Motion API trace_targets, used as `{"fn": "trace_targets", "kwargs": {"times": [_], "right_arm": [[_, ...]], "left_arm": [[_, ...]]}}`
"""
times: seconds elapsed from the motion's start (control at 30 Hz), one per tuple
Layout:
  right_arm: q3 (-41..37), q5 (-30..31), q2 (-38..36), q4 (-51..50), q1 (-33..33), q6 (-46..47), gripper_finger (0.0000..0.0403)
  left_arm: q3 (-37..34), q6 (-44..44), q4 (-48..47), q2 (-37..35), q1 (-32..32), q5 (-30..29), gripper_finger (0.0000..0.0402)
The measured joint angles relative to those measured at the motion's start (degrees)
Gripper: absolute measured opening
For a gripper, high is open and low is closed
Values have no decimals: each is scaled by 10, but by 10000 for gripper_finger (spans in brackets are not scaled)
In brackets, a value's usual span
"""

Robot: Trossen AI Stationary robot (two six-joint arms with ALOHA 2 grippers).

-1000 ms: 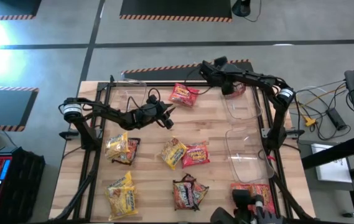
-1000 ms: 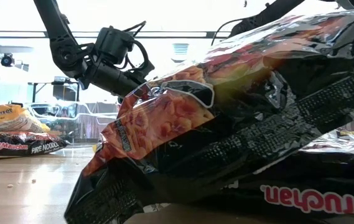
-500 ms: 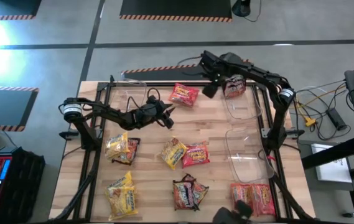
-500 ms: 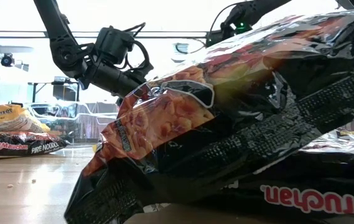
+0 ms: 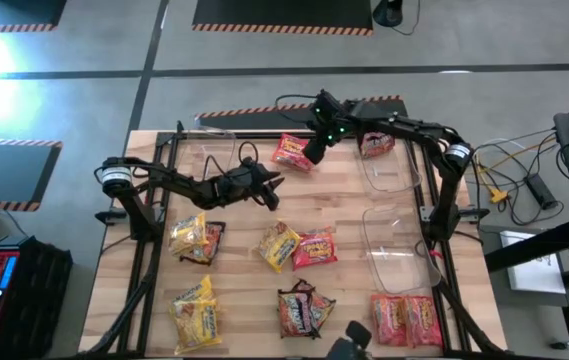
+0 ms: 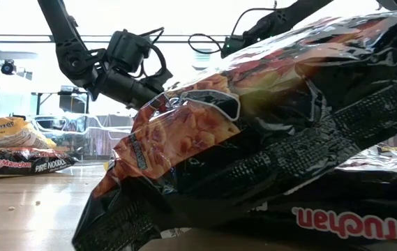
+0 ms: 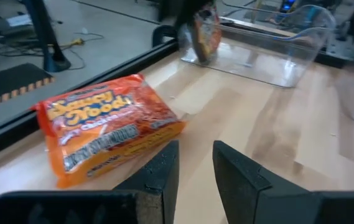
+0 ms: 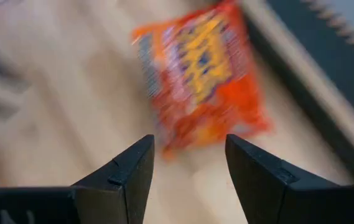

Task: Sort Maruchan noodles
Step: Put the orange noodle pack into the bottom transparent bin

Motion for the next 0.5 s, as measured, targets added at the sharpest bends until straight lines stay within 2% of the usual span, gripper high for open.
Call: {"fn": "trace_targets", "kwargs": {"times": [0.1, 0.5], "right_arm": [[-26, 45, 0, 50, -1, 0, 187], [-142, 57, 0, 232, 17, 23, 187]], "left_arm": [[0, 0, -1, -5, -7, 14, 81], [0, 20, -25, -85, -55, 15, 81]]}}
